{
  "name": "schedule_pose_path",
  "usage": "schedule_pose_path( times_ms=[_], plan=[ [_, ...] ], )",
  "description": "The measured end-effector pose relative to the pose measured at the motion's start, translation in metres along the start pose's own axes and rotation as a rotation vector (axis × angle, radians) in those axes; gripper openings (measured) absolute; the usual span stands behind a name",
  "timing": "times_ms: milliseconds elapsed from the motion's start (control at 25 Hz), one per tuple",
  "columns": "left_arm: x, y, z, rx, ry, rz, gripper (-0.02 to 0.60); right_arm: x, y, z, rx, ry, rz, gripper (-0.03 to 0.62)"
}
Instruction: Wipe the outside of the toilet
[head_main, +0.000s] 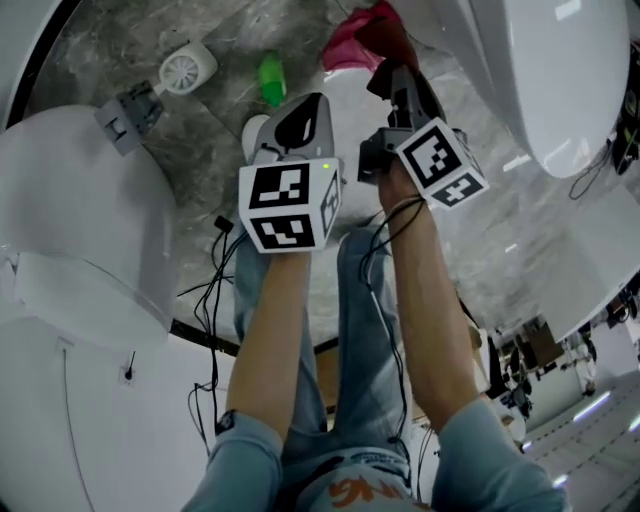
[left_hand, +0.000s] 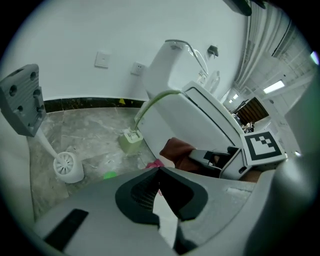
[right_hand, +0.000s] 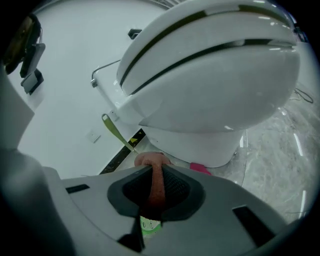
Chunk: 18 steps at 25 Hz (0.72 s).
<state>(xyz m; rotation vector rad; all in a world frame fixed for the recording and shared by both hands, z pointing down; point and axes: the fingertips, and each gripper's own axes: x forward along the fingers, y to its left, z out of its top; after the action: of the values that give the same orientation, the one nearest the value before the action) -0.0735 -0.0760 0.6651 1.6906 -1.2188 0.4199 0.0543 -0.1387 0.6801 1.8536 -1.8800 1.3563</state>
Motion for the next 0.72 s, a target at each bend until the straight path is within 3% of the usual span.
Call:
schedule_pose_path(
  times_ms=[720],
  plan=[
    [0.041, 0.037, 0.026, 0.045, 0.047, -0.025, -0.002, 0.089, 0.006, 0.038, 0.075, -0.149, -0.084, 0.038]
  ],
)
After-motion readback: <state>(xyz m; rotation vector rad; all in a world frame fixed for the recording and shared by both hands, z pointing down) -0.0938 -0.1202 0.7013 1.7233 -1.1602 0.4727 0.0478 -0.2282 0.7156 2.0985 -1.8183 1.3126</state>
